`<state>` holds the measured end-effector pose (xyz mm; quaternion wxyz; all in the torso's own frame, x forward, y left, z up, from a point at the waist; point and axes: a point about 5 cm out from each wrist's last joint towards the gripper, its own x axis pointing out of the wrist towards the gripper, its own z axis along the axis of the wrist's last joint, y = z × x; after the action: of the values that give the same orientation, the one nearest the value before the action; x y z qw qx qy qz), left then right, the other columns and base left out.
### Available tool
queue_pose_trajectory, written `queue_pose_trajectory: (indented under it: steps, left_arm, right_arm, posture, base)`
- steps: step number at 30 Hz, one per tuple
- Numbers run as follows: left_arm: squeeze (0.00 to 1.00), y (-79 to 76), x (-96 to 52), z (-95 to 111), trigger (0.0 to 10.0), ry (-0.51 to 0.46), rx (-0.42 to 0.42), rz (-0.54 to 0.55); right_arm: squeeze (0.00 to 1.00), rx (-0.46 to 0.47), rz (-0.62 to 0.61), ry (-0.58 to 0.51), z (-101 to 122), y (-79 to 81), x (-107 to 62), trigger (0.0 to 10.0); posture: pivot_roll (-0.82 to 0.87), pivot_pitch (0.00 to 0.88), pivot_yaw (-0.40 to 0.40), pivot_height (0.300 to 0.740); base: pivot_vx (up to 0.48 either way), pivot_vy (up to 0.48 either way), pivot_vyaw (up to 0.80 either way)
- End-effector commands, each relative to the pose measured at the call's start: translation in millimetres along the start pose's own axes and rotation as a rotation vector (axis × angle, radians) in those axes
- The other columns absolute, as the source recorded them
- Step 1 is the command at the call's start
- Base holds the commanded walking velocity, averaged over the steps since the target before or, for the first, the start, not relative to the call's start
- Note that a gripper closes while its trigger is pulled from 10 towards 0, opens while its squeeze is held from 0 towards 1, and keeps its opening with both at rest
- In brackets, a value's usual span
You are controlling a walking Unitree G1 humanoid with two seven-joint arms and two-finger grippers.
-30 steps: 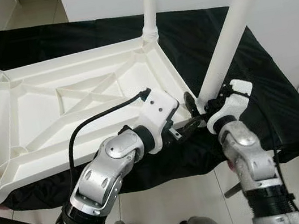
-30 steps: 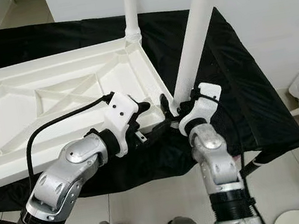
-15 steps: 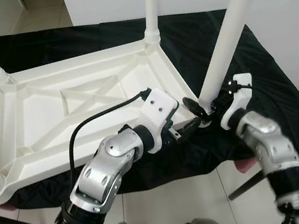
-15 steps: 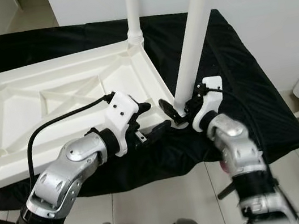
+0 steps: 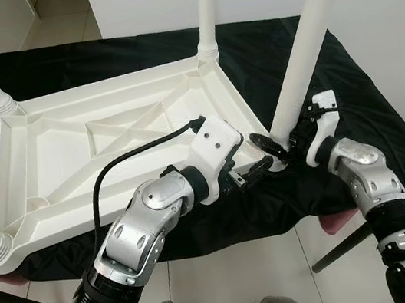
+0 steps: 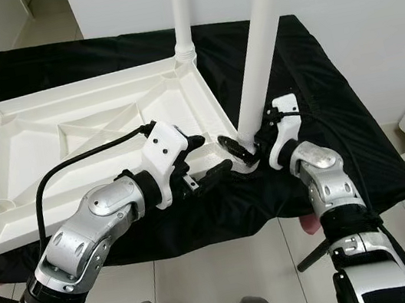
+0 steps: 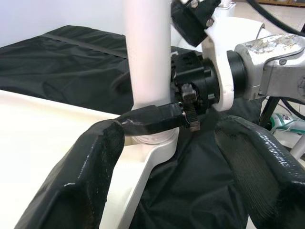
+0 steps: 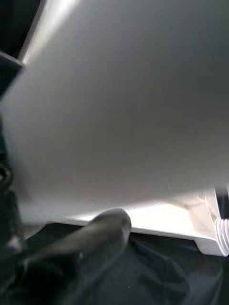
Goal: Building children table
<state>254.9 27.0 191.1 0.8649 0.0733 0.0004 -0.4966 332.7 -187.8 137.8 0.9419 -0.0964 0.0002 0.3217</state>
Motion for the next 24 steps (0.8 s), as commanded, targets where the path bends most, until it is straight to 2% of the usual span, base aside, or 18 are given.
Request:
queue_pose_trajectory:
  steps: [1, 9, 10, 21, 23, 24]
  left_arm:
    - [0.00, -2.1, 0.9, -1, 10.0, 0.008, 0.008, -0.059]
    - [0.00, -4.9, 2.1, -1, 10.0, 0.005, 0.005, -0.061]
    - [0.00, -5.4, 2.2, -1, 10.0, 0.004, 0.004, -0.062]
    - [0.00, -6.8, 1.9, -2, 10.0, 0.005, 0.002, -0.060]
    - [0.00, -7.4, 1.7, -2, 10.0, 0.006, 0.000, -0.057]
    - [0.00, -7.4, 1.7, -2, 10.0, 0.006, 0.000, -0.057]
  right_arm:
    - [0.00, -0.026, 0.020, 0.015, -2, 1.0, 2.3, 0.0]
    - [0.00, -0.029, 0.033, 0.013, -8, 2.6, 1.1, 0.0]
    - [0.00, -0.027, 0.024, 0.015, -8, 2.3, 0.5, 10.0]
    - [0.00, 0.014, -0.065, 0.002, -14, 10.0, -0.2, 10.0]
    - [0.00, 0.025, -0.188, 0.005, -16, 19.0, 1.7, 10.0]
    - [0.00, 0.025, -0.188, 0.005, -16, 19.0, 1.7, 10.0]
  posture:
    - [-0.16, 0.013, 0.022, 0.740]
    - [-0.17, 0.015, 0.021, 0.740]
    - [-0.17, 0.015, 0.020, 0.740]
    - [-0.16, 0.017, 0.011, 0.740]
    - [-0.16, 0.008, 0.006, 0.740]
    - [-0.16, 0.008, 0.006, 0.740]
  base:
    - [0.000, 0.000, 0.00]
    - [0.000, 0.000, 0.00]
    - [0.000, 0.000, 0.00]
    - [0.000, 0.000, 0.00]
    - [0.000, 0.000, 0.00]
    - [0.000, 0.000, 0.00]
